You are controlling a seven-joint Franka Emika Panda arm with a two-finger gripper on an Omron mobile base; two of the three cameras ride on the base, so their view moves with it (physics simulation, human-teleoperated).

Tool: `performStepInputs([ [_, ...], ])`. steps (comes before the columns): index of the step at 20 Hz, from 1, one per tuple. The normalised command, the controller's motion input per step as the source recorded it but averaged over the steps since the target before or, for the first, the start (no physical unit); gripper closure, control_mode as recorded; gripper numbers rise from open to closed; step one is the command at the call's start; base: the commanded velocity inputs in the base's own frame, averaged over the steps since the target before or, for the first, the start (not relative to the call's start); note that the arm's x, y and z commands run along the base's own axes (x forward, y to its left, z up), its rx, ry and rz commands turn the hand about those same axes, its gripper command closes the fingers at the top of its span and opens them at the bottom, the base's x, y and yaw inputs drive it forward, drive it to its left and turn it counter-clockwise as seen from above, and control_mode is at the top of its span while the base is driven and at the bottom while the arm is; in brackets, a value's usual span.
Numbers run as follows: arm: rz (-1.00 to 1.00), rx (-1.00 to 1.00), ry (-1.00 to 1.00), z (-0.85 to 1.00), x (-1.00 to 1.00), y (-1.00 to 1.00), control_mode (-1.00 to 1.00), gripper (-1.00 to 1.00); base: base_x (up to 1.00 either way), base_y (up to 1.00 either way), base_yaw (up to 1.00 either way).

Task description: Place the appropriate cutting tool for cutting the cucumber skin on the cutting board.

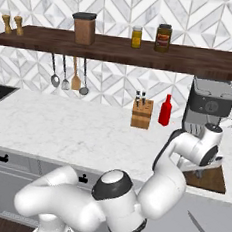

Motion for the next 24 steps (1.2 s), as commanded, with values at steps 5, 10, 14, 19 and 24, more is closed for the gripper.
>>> performStepInputs([
  [5,0.00,0.00,0.00,-0.36,0.08,-0.07,-1.00,1.00,0.00,0.00,0.00],
  [10,0.00,0.00,0.00,-0.10,0.17,-0.02,-1.00,1.00,0.00,0.00,0.00],
  [14,0.00,0.00,0.00,-0.17,0.10,0.00,-1.00,1.00,0.00,0.00,0.00],
  [19,0.00,0.00,0.02,-0.25,0.09,-0.04,-1.00,1.00,0.00,0.00,0.00],
  [24,0.00,0.00,0.01,-0.24,0.10,-0.05,-1.00,-1.00,0.00,0.00,0.00],
])
